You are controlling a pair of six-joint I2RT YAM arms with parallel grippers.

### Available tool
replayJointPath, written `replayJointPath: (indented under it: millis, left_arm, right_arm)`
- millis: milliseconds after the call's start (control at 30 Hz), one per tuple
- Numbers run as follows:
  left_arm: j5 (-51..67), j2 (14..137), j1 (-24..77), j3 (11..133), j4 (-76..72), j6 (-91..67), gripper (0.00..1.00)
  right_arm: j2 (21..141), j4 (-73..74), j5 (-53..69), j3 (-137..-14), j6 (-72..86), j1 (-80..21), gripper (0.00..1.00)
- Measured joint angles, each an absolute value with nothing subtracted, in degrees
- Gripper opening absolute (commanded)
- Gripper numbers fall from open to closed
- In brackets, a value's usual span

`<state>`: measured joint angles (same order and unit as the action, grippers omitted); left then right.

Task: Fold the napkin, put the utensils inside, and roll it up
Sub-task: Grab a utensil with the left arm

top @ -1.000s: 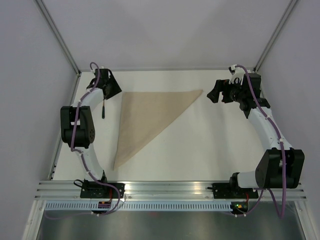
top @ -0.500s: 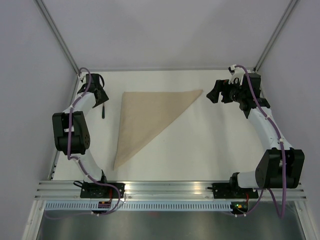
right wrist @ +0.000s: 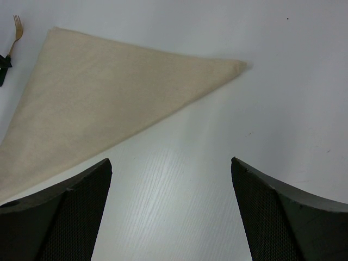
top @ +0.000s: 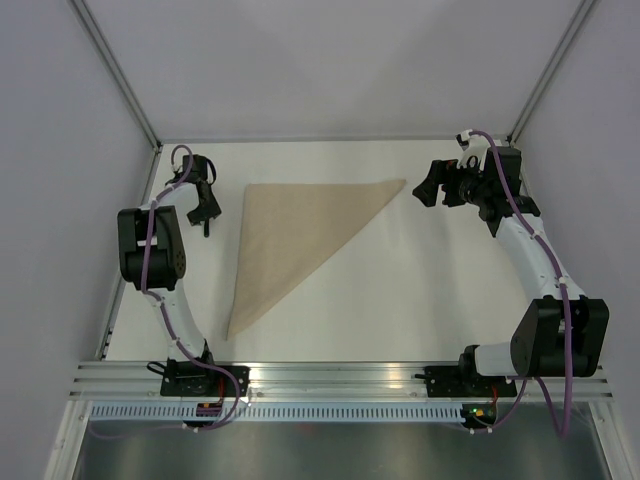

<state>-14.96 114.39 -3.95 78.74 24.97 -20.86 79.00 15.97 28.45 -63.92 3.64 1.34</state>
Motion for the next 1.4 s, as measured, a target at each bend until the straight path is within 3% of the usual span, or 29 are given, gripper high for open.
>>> replayJointPath:
  millis: [400, 600, 700, 1133, 1400]
  left_arm:
    - [-14.52, 116.42, -3.95, 80.34, 25.19, -20.67, 0.34]
    - [-14.46, 116.86, -3.92, 80.84, 24.88, -20.6, 0.09]
    - [-14.44, 116.88, -3.92, 80.9, 24.88, -20.45, 0.02]
    - [-9.63, 115.37, -4.01, 81.08, 26.79, -18.28, 0.02]
    - [-3.95, 104.66, -2.17, 81.06, 27.59, -14.66, 0.02]
  right_arm:
    - [78.91, 15.99, 28.47, -63.92, 3.64, 1.34, 0.95]
    - [78.85, 16.05, 28.49, -63.92, 3.64, 1.34, 0.95]
    - [78.81, 16.14, 28.51, -63.92, 3.64, 1.34, 0.95]
    - [78.81, 16.38, 28.58, -63.92, 3.64, 1.34, 0.95]
    - [78.81, 16.38, 28.67, -63.92, 3.64, 1.34, 0.95]
